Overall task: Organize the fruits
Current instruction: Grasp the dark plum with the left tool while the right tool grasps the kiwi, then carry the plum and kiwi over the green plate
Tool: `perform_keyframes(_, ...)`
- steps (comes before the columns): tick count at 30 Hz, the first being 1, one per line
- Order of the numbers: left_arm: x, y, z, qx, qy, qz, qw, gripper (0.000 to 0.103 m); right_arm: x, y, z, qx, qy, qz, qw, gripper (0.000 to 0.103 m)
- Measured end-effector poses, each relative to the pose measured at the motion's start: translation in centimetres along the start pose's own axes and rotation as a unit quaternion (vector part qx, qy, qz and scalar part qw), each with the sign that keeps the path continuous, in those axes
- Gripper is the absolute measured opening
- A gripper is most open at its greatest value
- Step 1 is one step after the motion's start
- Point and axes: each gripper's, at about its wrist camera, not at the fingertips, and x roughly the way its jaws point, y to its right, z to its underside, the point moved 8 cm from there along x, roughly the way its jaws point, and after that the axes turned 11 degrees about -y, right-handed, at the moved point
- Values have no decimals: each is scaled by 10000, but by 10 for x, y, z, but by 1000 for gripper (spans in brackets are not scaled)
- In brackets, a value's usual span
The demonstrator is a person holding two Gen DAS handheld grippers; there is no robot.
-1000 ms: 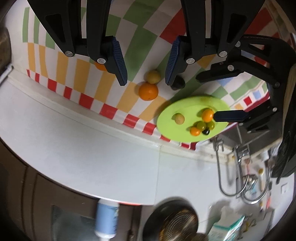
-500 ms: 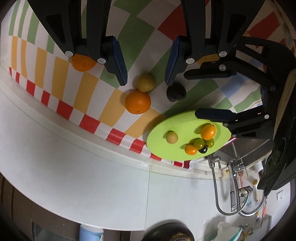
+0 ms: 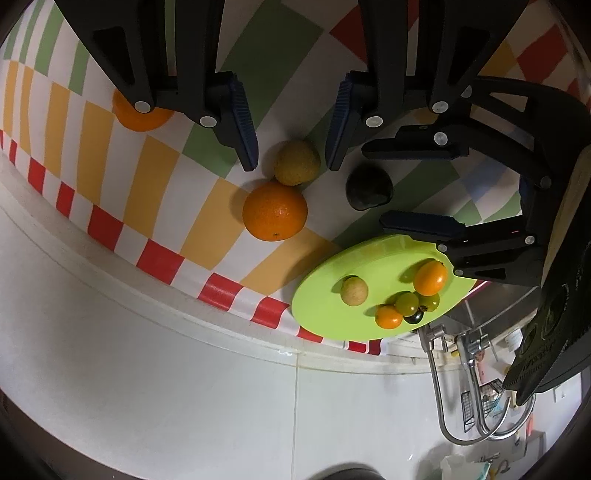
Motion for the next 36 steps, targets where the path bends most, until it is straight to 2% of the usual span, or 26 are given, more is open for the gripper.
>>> perform_keyframes(3,3,-1,-1,-69,-50,47,10000,42,4,1,1,44,-47,-61,10000,39)
perform_keyframes(7,6,-1,-2,-198,-96,150,9996,38,8,1,3,125,-114,-201,9997,29)
perform_keyframes(9,5,-1,-2,-242,-98,170,9995,31,6,1,4,145,-93,-156,9997,29)
perform_keyframes(11,4,2,-2,-272,-90,229,9993,28,4,1,6,185,-75,-158,9997,29)
perform_keyframes(20,-14,5,3,-561,51,233,9981,28,-15,3,9,476,99,-135,9987,29)
perform_keyframes(36,-81,-16,14,-1287,618,-190,9896,28,-72,-17,-10,817,785,-90,9935,29)
